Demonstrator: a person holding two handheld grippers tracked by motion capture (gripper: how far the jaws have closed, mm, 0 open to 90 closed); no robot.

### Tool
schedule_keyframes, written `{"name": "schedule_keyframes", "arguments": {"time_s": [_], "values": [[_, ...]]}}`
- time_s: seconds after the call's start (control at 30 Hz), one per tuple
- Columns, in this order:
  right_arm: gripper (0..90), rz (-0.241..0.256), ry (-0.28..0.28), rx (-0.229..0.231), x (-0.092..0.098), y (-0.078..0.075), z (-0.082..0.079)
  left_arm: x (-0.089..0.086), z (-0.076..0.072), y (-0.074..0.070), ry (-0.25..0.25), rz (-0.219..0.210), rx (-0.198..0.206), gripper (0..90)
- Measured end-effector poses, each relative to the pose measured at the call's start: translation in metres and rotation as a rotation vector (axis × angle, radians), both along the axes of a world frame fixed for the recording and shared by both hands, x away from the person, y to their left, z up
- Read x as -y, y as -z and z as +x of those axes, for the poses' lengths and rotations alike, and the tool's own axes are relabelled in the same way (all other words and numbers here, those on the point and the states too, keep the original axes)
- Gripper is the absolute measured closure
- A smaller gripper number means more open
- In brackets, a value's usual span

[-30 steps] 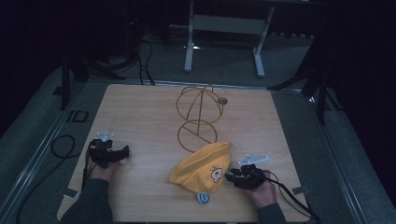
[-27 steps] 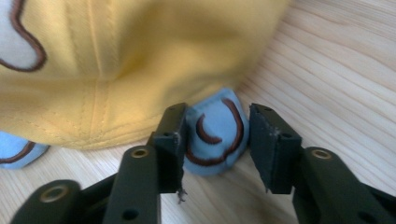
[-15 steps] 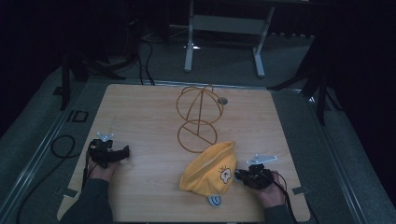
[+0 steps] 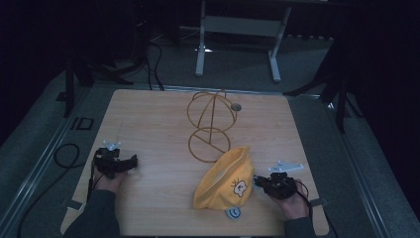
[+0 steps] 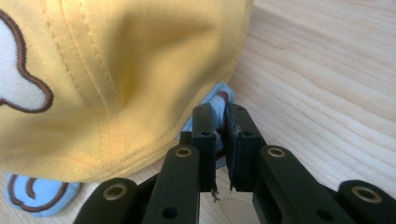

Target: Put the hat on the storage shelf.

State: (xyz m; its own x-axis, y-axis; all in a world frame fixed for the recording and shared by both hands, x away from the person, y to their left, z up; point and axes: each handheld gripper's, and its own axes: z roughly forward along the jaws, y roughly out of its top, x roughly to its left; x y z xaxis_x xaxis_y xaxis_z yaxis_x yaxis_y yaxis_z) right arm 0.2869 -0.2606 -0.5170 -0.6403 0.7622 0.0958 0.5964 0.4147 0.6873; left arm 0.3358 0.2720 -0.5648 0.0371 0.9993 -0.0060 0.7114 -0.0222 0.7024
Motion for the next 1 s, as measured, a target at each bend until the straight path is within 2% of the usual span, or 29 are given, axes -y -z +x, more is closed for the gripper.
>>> {"name": "schedule_keyframes", "arguments": {"time_s": [0.17, 0.37, 0.77, 1.0], "values": [[83.5, 0.015, 0.006, 0.018, 0.005, -0.008, 0.001, 0.000, 0.000, 0.000, 0.000, 0.000, 0.000, 8.6], [83.6, 0.032, 0.026, 0.056, 0.015, -0.028, 0.006, 0.000, 0.000, 0.000, -0.001, 0.000, 0.000, 8.6], [83.6, -0.024, 0.049, 0.113, 0.035, -0.068, 0.015, 0.000, 0.000, 0.000, -0.003, -0.002, 0.003, 8.6], [83.6, -0.048, 0.071, 0.120, 0.044, -0.077, 0.025, 0.000, 0.000, 0.000, -0.002, -0.002, 0.003, 8.6]]}}
